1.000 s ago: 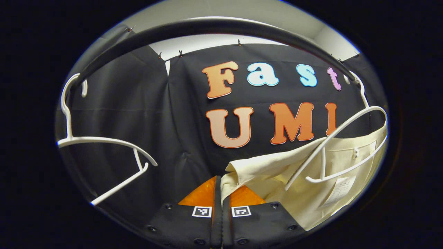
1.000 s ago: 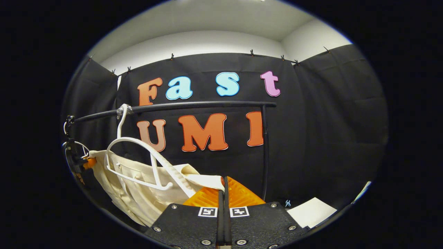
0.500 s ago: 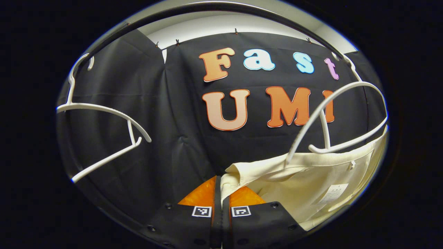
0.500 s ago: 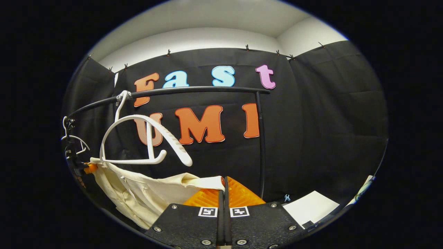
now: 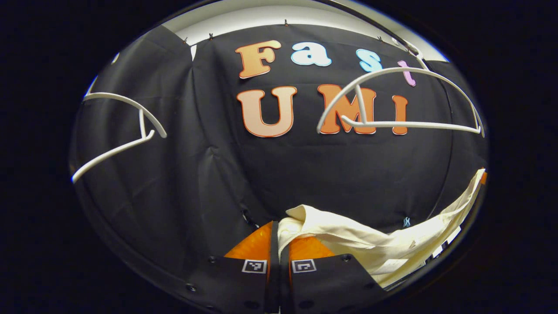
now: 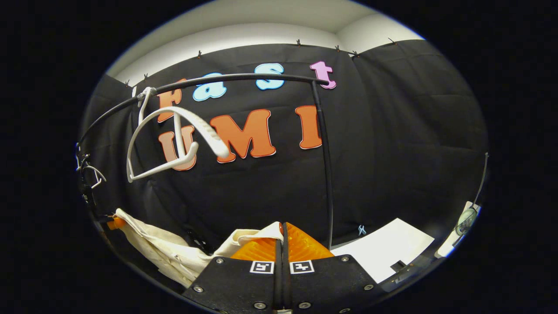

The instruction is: Grasp the clothes on the hanger with both hands and then place them into the laundry hamper below.

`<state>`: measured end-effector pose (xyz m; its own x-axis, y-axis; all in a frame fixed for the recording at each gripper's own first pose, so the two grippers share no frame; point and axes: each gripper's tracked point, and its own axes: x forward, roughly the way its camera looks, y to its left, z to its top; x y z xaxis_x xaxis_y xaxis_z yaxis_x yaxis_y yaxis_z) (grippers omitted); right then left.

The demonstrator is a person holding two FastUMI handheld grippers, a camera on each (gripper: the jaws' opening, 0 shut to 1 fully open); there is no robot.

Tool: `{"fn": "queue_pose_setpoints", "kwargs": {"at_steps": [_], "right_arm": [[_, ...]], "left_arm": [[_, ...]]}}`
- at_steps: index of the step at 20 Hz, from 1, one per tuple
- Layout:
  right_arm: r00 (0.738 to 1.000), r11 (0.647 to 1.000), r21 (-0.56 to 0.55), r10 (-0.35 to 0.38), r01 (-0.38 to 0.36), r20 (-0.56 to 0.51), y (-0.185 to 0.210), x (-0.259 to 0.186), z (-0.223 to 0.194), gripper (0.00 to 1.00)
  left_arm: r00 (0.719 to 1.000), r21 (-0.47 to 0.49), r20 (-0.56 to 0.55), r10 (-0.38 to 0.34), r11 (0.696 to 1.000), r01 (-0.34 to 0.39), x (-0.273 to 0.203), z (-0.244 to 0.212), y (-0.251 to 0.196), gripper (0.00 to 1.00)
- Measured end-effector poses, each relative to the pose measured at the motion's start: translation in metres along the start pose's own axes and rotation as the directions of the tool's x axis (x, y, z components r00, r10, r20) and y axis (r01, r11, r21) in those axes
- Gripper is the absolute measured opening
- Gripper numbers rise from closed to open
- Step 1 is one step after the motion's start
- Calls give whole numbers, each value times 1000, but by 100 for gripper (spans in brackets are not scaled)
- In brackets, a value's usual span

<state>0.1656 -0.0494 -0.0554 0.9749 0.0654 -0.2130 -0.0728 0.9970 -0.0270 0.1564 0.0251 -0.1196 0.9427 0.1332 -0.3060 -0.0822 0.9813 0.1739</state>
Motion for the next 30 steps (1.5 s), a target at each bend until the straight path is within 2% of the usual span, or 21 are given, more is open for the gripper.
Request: {"fn": "queue_pose_setpoints", "kwargs": {"at_steps": [6, 14, 19, 24, 27, 30], "right_arm": [[999, 999, 20, 37, -36, -22, 45, 0, -26, 0], [988, 991, 18, 133, -132, -78, 110, -1, -54, 0], [985, 988, -10, 151, -152, -86, 130, -3, -68, 0], [983, 990, -59, 115, -124, -143, 127, 8, -102, 0], [978, 991, -70, 99, -114, -186, 126, 13, -125, 0], [970, 988, -99, 98, -123, -223, 131, 24, -136, 0]], "left_arm": [[992, -36, -48, -119, 992, 118, -2, -12, -61, 7], [973, -61, -89, -214, 976, 209, -17, -27, -127, 7], [956, -75, -114, -269, 962, 262, -6, -31, -151, 7], [932, -64, -223, -287, 958, 280, -3, -84, -156, 7], [908, -100, -296, -295, 955, 278, -3, -110, -155, 7], [892, -102, -362, -270, 963, 250, 5, -129, -143, 7]]}}
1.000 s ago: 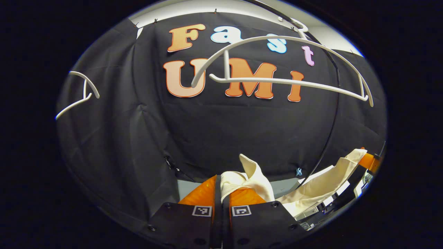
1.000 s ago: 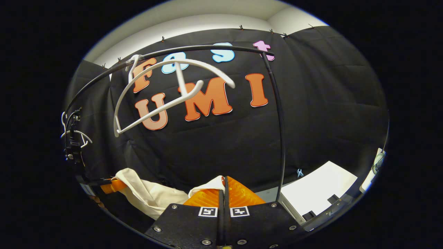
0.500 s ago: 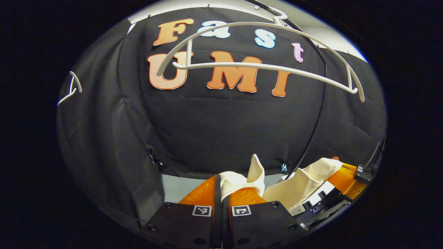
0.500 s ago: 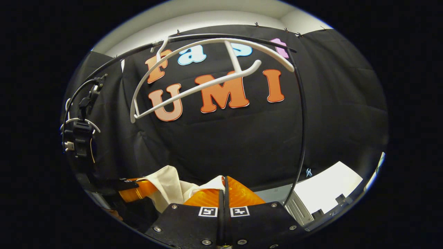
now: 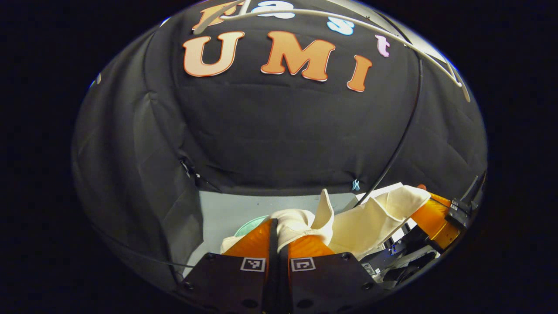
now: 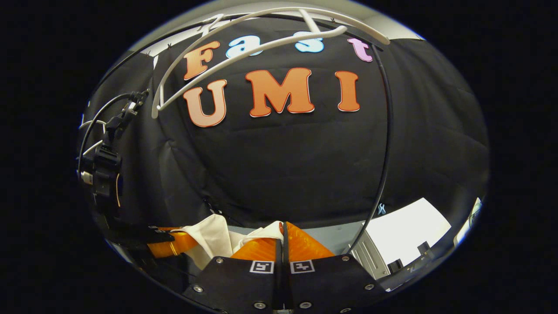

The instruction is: Grasp the clothes on the hanger with both hands and then place them into the laundry hamper below.

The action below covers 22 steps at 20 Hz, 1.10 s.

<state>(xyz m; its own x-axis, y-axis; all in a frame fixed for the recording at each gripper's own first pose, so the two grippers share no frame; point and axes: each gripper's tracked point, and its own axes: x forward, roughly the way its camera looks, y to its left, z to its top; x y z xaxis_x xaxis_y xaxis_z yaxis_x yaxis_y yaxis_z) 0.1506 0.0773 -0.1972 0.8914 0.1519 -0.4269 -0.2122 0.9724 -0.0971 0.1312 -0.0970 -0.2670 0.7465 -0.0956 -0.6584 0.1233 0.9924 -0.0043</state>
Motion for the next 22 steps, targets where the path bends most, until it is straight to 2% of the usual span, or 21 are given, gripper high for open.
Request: {"fn": "queue_pose_setpoints", "kwargs": {"at_steps": [1, 4, 6, 11, 14, 17, 20, 21, 22], "right_arm": [[1000, 1000, -12, -6, 5, -12, 1, 3, -3, 0], [998, 1000, -21, -15, 13, -56, 2, 10, -23, 3], [995, 1000, -20, -12, 10, -99, 6, 16, -40, 4], [975, 999, -29, -31, 25, -220, 7, 37, -99, 5], [961, 1000, -4, -15, 15, -276, 14, 43, -126, 7], [959, 998, -49, -43, 31, -281, 10, 52, -131, 6], [955, 998, -55, -42, 27, -294, 14, 52, -135, 5], [954, 998, -55, -41, 26, -296, 16, 52, -136, 5], [954, 998, -55, -40, 25, -298, 18, 51, -137, 5]], "left_arm": [[1000, 3, -24, 9, 1000, -9, 4, -3, 6, 5], [997, 6, -73, 16, 1000, -15, 12, -18, 13, 11], [996, 3, -87, 21, 1000, -20, 18, -25, 17, 11], [985, -3, -175, 16, 1000, -17, 28, -51, 23, 8], [976, -22, -218, 22, 999, -28, 30, -69, 31, 8], [965, -37, -260, 32, 998, -43, 29, -88, 42, 8], [961, -50, -275, 35, 997, -51, 28, -97, 48, 8], [959, -58, -281, 37, 997, -55, 26, -99, 51, 2], [957, -66, -287, 37, 996, -59, 24, -103, 55, 8]]}}
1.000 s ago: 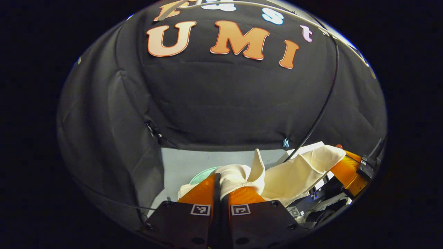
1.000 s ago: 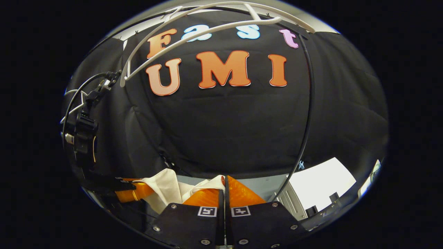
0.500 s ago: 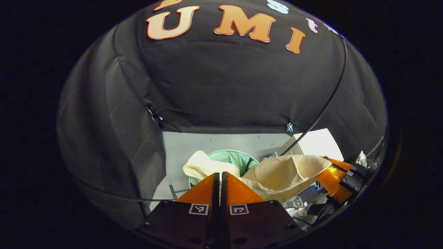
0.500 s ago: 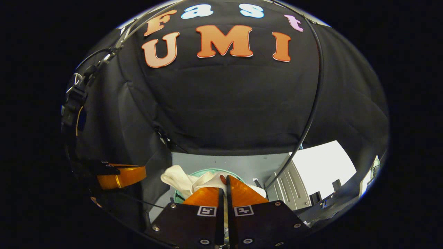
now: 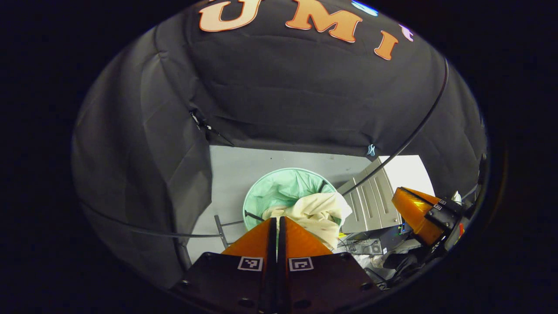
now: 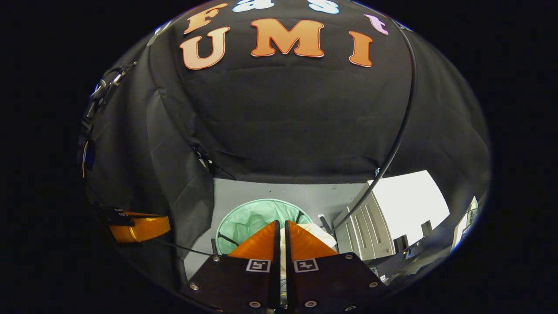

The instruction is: Grasp the clothes on the hanger with both hands and then place them into the laundry hamper below.

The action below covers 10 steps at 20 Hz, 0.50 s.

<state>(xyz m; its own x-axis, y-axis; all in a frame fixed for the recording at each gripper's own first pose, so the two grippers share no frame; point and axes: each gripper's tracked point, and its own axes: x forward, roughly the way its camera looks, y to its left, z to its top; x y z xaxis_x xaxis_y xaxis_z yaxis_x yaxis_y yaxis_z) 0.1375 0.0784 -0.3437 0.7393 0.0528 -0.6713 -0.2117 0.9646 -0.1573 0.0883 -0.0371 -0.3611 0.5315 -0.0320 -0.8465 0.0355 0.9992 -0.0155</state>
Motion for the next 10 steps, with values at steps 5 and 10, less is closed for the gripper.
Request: {"fn": "queue_pose_setpoints", "kwargs": {"at_steps": [5, 10], "right_arm": [[999, 1000, 8, 4, -4, -37, 8, -7, -18, 6], [997, 1000, 28, 7, -5, -79, 16, -10, -28, 8]], "left_arm": [[999, -43, -25, -23, 999, 22, -2, -17, 7, 17], [998, -71, -56, -16, 997, 12, -5, -35, 20, 29]]}}
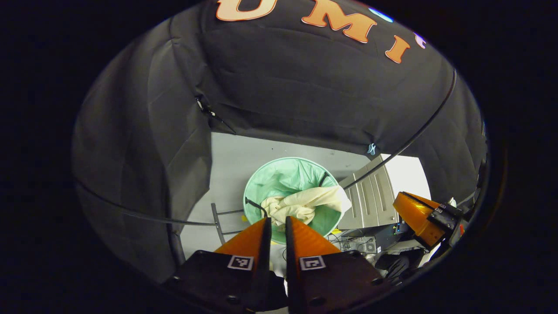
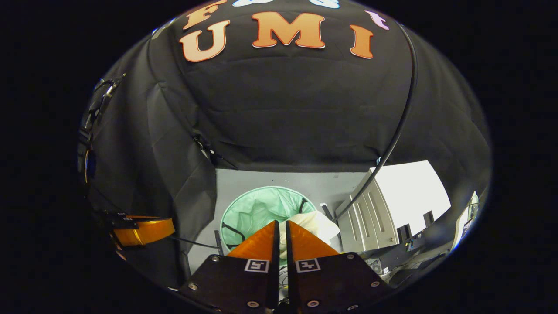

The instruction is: Grasp the clothes on the hanger with both hands and then place them into the laundry hamper below.

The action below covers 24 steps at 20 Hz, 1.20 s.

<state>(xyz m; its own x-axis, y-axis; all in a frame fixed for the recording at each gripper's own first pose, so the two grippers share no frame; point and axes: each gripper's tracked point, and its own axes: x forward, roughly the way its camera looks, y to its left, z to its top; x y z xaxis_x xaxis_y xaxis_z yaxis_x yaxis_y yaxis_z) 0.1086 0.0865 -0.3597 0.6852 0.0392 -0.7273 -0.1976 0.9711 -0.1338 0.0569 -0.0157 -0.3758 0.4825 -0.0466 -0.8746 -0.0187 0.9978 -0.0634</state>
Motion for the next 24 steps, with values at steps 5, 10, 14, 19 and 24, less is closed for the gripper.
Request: {"fn": "queue_pose_setpoints", "kwargs": {"at_steps": [5, 10, 14, 19, 24], "right_arm": [[1000, 1000, -16, -5, 5, -18, 8, -8, -15, 20], [999, 1000, 1, -8, 8, -40, 5, -21, -34, 45], [999, 998, 48, -45, 46, -20, -5, -39, -41, 84], [998, 998, 15, -62, 62, 17, -15, -63, -42, 94], [996, 999, 0, -54, 54, 75, -11, -81, -24, 94]], "left_arm": [[999, -49, -30, 16, 999, -17, -3, -16, 20, 46], [999, -63, -46, 26, 998, -29, -13, -38, 37, 85], [997, -59, -76, 18, 998, -23, -23, -56, 46, 92], [998, 12, -31, 58, 998, -57, -41, -50, 60, 92], [998, 46, 17, 53, 998, -54, -65, -37, 48, 92]]}}
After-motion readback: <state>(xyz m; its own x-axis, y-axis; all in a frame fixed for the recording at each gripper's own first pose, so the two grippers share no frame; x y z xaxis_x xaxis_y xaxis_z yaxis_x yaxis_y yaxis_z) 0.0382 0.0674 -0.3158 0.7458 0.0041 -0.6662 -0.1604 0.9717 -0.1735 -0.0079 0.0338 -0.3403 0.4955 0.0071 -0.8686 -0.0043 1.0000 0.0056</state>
